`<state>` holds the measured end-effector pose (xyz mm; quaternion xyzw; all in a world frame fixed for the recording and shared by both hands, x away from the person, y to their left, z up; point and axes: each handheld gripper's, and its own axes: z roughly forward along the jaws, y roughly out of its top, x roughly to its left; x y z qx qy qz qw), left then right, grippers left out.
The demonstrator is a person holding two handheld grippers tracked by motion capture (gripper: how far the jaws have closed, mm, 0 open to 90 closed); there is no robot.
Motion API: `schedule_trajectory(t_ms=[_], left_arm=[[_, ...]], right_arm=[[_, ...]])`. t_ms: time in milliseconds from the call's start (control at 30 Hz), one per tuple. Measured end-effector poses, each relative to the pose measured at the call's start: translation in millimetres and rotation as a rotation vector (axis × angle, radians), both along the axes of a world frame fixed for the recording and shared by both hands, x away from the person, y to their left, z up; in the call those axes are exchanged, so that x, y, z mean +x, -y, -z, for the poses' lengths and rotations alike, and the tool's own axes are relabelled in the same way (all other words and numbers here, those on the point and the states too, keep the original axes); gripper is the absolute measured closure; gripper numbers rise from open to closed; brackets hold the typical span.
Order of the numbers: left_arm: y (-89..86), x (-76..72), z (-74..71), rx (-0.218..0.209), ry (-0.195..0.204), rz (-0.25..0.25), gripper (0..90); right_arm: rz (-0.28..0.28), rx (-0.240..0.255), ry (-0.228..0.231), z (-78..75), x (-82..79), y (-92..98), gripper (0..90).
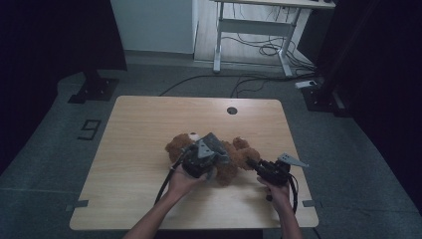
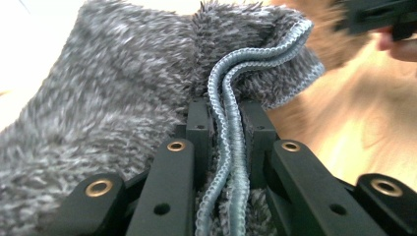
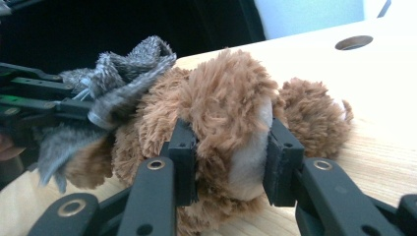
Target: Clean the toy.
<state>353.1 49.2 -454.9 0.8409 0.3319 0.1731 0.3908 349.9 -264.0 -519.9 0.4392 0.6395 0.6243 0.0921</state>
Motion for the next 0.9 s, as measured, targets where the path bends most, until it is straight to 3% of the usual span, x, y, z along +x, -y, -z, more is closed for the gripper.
schedule_trajectory(t_ms=[67,133,333,467,533,633,733,900], left_arm=[[-19.7,3.1,-1.5,-0.024,-0.011,-0.034,77.2],[-36.2,5.6,-3.1,-0.020,-0.010,-0.069,77.2],[-81.9,13.1,4.4,-0.050,-0.024,-0.162,76.5],[-104.1,15.1,10.9,-0.054,-0.045,-0.215,76.6],[-111.8,14.0,10.8,-0.081,-0.048,-0.227,76.8],[-109.2,10.8,-0.2,-0.105,-0.016,-0.210,76.9],[-94.5,12.0,-19.4,-0.097,0.032,-0.180,76.7],[-64.8,34.2,-47.1,-0.063,0.057,-0.148,76.4]], right_arm=[[-0.011,0.012,-0.003,2.4,1.2,0.1,63.0],[-0.011,0.003,-0.006,3.2,1.9,-0.8,62.9],[0.005,-0.006,-0.022,5.3,4.1,2.9,62.8],[0.014,-0.003,-0.029,6.8,4.8,5.2,62.7],[0.019,-0.004,-0.033,7.8,5.2,6.3,62.7],[0.024,-0.006,-0.035,8.8,5.6,7.5,62.7],[0.028,-0.008,-0.031,8.8,5.4,8.4,62.7],[0.028,-0.022,-0.014,8.2,3.9,8.1,62.7]])
